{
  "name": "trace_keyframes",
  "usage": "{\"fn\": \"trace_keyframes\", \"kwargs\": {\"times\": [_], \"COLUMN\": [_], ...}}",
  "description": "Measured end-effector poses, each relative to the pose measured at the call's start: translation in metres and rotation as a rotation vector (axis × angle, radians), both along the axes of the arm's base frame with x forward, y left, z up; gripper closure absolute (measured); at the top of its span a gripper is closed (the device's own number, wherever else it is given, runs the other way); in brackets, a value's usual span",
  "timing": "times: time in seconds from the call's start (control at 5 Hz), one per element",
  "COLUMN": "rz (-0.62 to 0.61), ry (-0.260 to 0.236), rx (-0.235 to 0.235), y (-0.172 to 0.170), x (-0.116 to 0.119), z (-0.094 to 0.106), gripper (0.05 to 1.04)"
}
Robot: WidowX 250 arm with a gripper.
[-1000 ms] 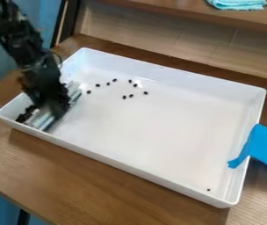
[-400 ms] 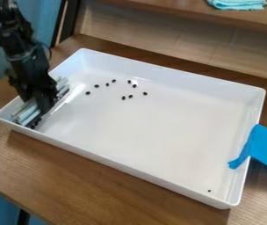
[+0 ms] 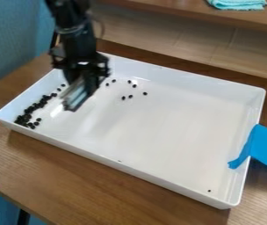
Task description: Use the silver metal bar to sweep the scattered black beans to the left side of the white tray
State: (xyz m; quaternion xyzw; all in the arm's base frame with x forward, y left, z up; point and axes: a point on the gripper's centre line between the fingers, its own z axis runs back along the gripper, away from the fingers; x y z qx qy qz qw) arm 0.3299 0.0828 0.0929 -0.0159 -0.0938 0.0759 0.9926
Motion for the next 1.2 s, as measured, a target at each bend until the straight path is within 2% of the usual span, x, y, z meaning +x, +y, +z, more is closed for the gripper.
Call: {"fn": "trace_keyframes", "kwargs": {"times": [0.2,0.4,0.6,0.8,1.2], "rz": [0.028,0.021,0.018,0.012,0.062], "ry": [-0.020,-0.003,0.008,-0.004,0.011], "rx": [-0.001,0.008,0.039,0.070,0.101], "y": [-0.026,-0.055,-0.080,-0.100,-0.101], "x": [0.017,0.031,0.039,0.050,0.076], "z": [0.015,0.005,-0.016,-0.030,-0.053], "gripper": [0.691,0.691,0.691,0.691,0.691]}}
